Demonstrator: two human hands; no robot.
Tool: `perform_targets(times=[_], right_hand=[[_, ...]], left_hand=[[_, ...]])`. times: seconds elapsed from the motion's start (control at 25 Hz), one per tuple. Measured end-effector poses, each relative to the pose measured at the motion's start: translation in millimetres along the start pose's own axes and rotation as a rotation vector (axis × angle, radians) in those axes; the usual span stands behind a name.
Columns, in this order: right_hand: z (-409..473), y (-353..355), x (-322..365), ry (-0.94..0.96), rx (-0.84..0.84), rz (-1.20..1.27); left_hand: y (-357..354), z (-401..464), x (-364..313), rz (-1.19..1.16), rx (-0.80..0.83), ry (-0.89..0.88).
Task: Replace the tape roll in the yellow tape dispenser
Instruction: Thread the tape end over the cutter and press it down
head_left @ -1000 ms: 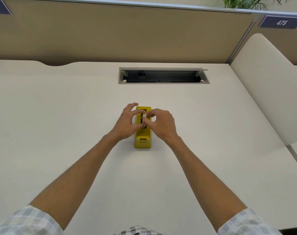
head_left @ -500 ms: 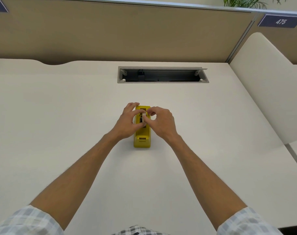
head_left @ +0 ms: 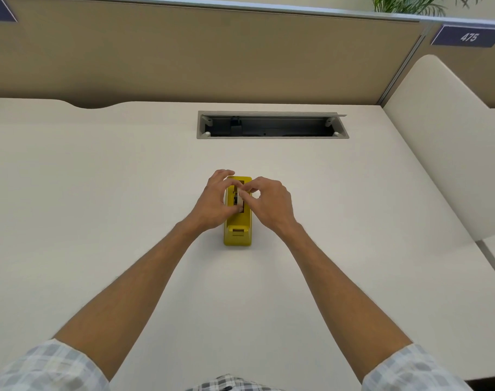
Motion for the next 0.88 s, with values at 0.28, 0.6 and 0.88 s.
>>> perform_targets(times=[0.28,0.6,0.88], right_hand=[[0.7,-1.8,14.2,0.11,0.05,-0.141],[1.0,-8.3,21.5,0.144,0.098,-0.294],[1.4,-14.7,13.3,0.102,0.136,-0.248]], left_hand=[[-0.3,0.9,2.4,0.015,0.009,0.01],[0.2,0.2,1.1,0.046,0.015,-0.013],[0.0,-5.9,1.1,-0.005,-0.012,-0.02]])
Point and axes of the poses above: each hand's wrist, its own z-axis towards the middle knuckle, its own y-axis out of the back of the hand, x = y × z, the point moved 10 cm from there along z, towards the middle knuckle, and after that the axes turned 5 degrees about x, right-handed, at the moved point
